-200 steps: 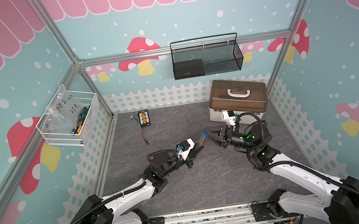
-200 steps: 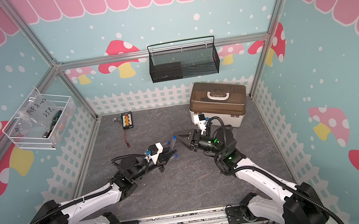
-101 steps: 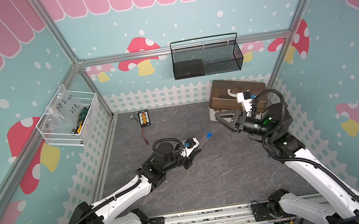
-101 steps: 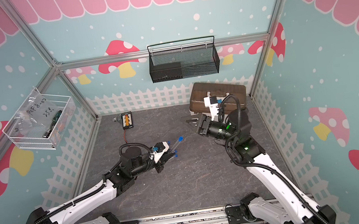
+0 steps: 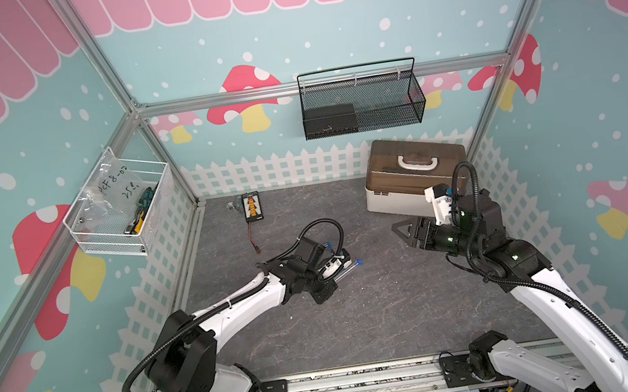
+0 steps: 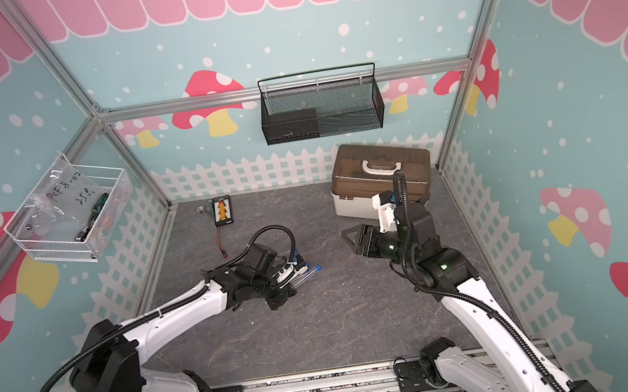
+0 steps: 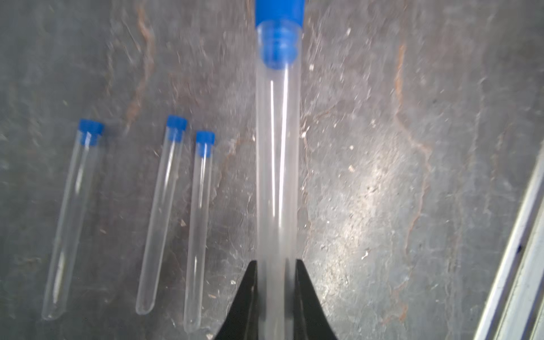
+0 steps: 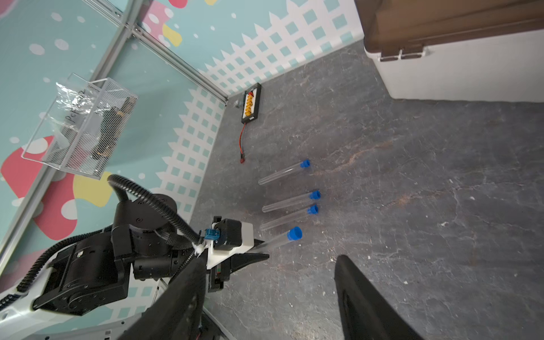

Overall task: Insert stoppers into test tubes
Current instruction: Place the test tube at the center of the board.

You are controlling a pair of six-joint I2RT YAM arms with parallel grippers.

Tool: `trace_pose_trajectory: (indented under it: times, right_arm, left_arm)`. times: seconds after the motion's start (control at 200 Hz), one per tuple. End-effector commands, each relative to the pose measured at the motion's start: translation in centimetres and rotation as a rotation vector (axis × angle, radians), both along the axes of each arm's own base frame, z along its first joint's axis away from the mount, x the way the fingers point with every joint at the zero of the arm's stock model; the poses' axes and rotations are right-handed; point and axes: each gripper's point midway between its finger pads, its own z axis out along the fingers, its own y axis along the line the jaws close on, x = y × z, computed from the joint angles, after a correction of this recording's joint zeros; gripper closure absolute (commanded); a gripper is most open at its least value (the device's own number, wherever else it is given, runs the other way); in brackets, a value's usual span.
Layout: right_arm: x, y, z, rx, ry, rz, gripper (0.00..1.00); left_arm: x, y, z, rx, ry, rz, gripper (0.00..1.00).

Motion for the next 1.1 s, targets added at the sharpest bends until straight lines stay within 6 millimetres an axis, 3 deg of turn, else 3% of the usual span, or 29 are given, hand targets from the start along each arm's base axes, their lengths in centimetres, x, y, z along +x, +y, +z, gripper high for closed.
trace_pose_trajectory:
  times: [0.0,0.25,0.65,1.091]
  right_arm:
    - [-0.3,-0.2,-0.1,-0.013,-0.007,0.008,0.32]
    - [-0.7,-0.1,-0.7,0.003,0.013,0.018,0.32]
    - [-1.1,0.2,-1.2,0.012,0.033,0.038,0.32]
    - [-1.1,0.4,-1.3,0.023,0.050,0.053,0.32]
  left_arm:
    - [0.1,0.7,-1.3,0.084,0.050,0.023,1.00]
    - [1.3,0.0,-3.1,0.138,0.029,0.058,1.00]
    - [1.6,-0.4,-5.5,0.234,0.000,0.060,0.93]
    - [1.7,0.1,-6.6,0.305,-0.023,0.055,0.71]
